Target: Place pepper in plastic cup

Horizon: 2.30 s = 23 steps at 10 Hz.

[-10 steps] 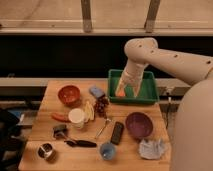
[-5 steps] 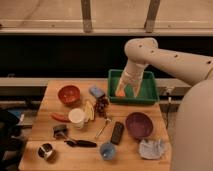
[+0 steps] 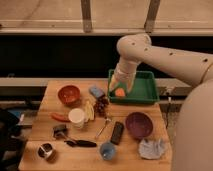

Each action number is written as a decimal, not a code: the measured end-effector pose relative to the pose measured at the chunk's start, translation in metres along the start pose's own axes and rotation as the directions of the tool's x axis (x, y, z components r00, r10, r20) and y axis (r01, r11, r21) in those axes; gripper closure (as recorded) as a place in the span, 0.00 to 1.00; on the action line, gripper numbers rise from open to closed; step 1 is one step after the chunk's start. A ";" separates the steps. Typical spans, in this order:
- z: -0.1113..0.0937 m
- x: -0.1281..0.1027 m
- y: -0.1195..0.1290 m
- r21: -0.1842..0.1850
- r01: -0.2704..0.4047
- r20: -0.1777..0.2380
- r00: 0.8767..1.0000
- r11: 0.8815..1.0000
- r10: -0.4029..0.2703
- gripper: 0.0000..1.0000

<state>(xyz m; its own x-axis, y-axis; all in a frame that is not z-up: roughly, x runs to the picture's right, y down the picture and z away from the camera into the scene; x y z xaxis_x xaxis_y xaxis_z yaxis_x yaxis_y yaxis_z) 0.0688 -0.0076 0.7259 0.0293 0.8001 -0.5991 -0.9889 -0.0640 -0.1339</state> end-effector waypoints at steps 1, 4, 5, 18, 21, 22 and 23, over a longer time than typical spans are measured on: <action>0.003 -0.006 0.027 -0.001 0.075 0.002 0.997 0.997 -0.075 0.39; 0.012 -0.012 0.110 -0.005 0.298 -0.011 0.954 0.954 -0.298 0.39; 0.016 -0.011 0.138 -0.008 0.370 -0.016 0.929 0.929 -0.370 0.39; 0.059 0.025 0.264 -0.025 0.663 -0.066 0.746 0.749 -0.663 0.39; 0.097 0.031 0.318 -0.078 0.734 -0.069 0.672 0.675 -0.738 0.39; 0.113 0.034 0.323 -0.096 0.748 -0.074 0.653 0.657 -0.754 0.39; 0.131 0.037 0.328 -0.127 0.760 -0.084 0.632 0.638 -0.770 0.39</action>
<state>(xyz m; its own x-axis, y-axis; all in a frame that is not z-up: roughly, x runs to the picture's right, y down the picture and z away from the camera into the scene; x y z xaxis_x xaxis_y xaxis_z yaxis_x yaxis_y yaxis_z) -0.2738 0.0796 0.7631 0.7925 0.5049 -0.3420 -0.5897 0.4914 -0.6410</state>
